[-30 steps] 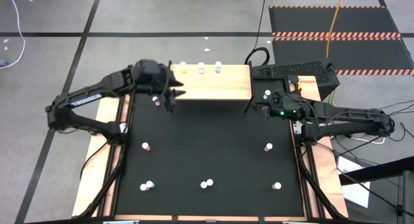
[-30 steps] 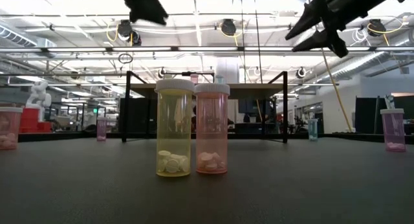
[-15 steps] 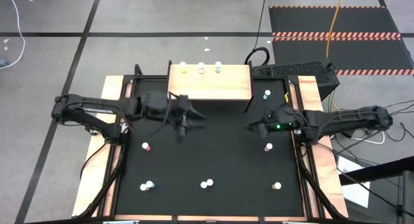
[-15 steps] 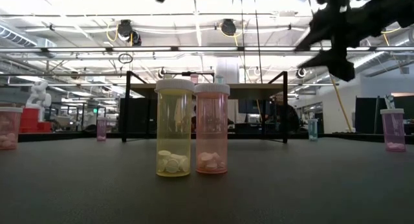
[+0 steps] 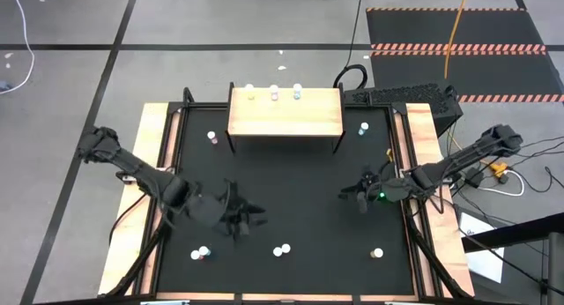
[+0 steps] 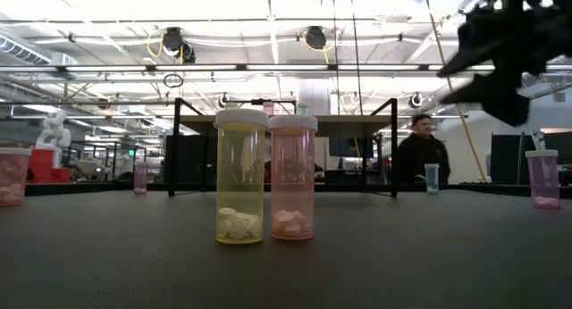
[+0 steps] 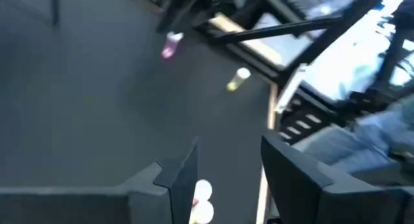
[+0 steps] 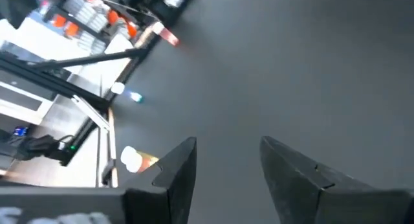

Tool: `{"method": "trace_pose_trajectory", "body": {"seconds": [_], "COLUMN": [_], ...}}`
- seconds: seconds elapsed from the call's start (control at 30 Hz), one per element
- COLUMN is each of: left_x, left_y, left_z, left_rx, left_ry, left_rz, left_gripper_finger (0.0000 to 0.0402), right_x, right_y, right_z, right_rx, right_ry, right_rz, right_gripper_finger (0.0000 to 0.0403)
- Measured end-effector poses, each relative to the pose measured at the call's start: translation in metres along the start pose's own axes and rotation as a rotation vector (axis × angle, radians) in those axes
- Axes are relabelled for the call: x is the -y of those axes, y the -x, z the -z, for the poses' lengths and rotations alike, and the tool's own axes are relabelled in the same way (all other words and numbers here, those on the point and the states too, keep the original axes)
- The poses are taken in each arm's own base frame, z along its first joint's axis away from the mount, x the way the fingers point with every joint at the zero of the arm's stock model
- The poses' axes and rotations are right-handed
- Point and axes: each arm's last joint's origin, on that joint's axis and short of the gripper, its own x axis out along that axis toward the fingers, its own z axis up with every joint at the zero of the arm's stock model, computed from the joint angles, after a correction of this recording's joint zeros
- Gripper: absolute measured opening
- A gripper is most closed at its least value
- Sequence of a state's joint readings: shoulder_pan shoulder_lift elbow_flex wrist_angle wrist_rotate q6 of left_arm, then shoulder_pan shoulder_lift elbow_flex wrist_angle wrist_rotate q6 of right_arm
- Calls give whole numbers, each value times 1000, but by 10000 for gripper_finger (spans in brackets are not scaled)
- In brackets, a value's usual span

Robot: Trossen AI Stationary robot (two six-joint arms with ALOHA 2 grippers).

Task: Pick and place medicine bottles onto shelf by color
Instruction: Put the top left orange pill bottle on the shelf

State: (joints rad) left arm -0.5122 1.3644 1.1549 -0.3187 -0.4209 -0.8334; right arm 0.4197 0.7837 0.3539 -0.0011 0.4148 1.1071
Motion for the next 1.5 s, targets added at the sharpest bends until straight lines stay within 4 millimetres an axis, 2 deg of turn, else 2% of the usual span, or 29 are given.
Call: {"method": "trace_pose_trajectory", "body": {"seconds": [0.1,0.23,0.33,0.43,0.53,0.67,0.8,0.93,1.1,1.17,1.33,1.5], "left_x": [13,24,23,13,-1,-14,-22,-31,-29,-26,-21,-20], "left_y": [3,-3,-5,1,16,51,88,98,82,76,59,54], "left_z": [12,15,8,-2,-22,-44,-50,-35,-13,-4,11,32], "left_rx": [41,96,123,89,95,128,134,6,-167,-211,-339,-519], "left_ry": [23,-3,1,8,32,18,-52,-186,-255,-282,-286,-199], "left_rz": [6,59,82,79,74,116,152,84,28,9,19,-27], "left_gripper_finger": [170,170,170,170,170,170,170,170,170,170,170,170], "right_x": [0,-4,-10,-19,-30,-48,-70,-97,-121,-123,-116,-116], "right_y": [-2,-5,-9,-12,-15,-22,-36,-53,-71,-77,-89,-96], "right_z": [9,14,14,13,12,10,4,-3,-9,-10,-15,-18], "right_rx": [-20,-22,24,83,126,150,179,196,219,223,212,160], "right_ry": [-10,-14,-41,-78,-86,-70,-66,-41,30,46,-40,-65], "right_rz": [-34,-49,-89,-150,-153,-120,-82,-71,-66,-55,-41,-101], "right_gripper_finger": [164,164,164,164,164,164,164,164,164,164,164,164]}}
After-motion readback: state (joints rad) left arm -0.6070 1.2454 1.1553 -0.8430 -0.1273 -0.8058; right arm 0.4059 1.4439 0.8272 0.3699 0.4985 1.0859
